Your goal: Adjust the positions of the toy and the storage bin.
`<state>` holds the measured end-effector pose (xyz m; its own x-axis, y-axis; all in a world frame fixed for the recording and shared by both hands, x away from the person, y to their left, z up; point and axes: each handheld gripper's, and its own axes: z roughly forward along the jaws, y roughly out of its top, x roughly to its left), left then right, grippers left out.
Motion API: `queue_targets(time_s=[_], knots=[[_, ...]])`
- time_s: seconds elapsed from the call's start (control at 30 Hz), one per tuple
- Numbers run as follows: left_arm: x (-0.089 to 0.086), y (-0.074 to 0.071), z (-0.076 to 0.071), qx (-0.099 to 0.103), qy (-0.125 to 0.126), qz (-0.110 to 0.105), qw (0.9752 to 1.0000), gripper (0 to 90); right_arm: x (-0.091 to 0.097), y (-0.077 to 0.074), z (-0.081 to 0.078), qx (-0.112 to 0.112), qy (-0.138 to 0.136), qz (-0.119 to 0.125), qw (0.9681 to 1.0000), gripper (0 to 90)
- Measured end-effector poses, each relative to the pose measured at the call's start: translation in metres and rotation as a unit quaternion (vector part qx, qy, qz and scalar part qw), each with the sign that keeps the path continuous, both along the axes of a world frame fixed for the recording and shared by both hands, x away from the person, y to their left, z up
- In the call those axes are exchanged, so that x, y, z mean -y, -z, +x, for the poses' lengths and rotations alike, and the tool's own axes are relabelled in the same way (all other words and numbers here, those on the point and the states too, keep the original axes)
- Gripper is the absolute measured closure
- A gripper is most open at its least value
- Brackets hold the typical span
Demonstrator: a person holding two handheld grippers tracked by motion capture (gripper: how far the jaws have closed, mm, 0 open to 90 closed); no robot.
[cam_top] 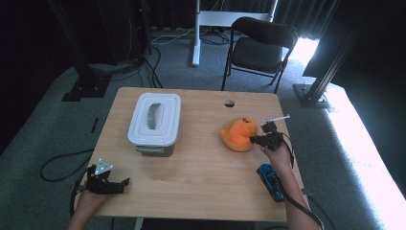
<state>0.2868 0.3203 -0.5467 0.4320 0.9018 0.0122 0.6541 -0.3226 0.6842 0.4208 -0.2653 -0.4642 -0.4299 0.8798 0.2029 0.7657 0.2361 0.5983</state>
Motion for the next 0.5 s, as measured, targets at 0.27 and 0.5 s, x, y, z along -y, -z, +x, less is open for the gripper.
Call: queue_targets(time_s=[0.27,0.5], knots=[[0.000,0.000,0.000,0.000,0.000,0.000,1.0000,0.2,0.013,0.002,0.003,-0.001,0.030,0.002,0.9995,65.5],[0.000,0.000,0.000,0.000,0.000,0.000,1.0000,0.2,0.025,-0.006,-0.003,0.011,0.076,0.003,0.9971,51.2]])
